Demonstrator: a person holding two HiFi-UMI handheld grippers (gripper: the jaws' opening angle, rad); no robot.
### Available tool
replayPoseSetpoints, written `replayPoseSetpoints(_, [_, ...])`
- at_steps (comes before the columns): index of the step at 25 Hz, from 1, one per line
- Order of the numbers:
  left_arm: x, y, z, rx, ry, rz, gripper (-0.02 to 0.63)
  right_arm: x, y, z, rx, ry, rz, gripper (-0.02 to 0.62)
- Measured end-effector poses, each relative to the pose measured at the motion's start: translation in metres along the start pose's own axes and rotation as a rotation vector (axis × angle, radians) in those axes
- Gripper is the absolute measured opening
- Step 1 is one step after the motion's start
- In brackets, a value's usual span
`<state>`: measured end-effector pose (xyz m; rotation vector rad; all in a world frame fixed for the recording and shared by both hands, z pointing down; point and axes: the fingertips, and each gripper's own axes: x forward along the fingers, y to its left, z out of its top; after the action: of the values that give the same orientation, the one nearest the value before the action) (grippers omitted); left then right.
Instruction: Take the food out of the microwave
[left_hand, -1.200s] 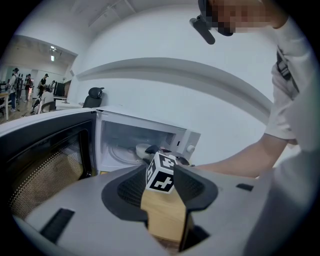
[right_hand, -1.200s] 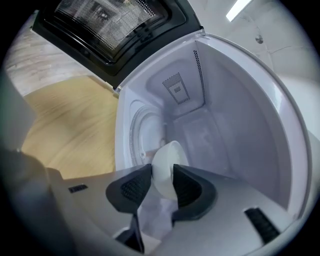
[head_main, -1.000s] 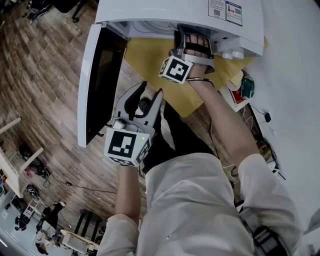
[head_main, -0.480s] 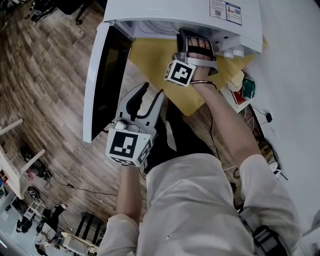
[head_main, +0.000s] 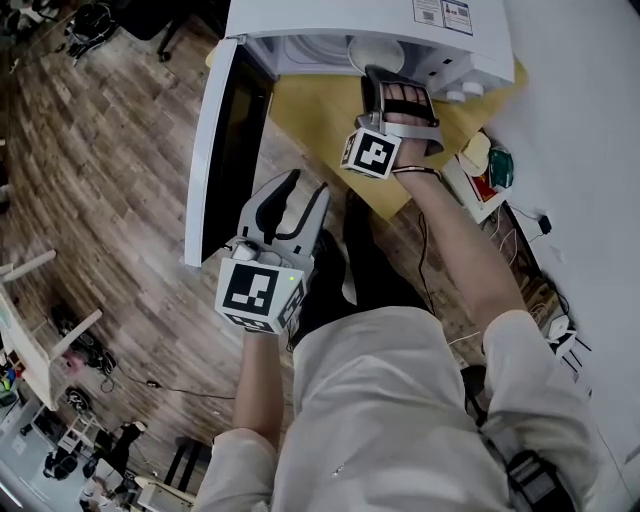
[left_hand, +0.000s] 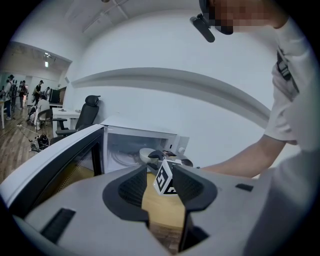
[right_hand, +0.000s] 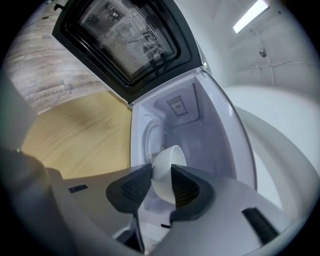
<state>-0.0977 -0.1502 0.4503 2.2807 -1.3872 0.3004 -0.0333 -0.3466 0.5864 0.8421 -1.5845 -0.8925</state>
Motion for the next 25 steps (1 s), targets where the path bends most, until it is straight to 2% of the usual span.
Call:
replayPoseSetpoints(14, [-0.049, -0.04, 0.0, 0.053, -0.017, -0.1, 0.155, -0.097, -0.008, 0.004, 0.041, 0.009, 0.031, 0.117])
replayPoseSetpoints(25, [-0.085, -0.059, 0.003, 0.107, -0.041, -0.155, 0.15, -0.179, -0.023, 0.012, 0.048, -0.009, 0.024, 0.114])
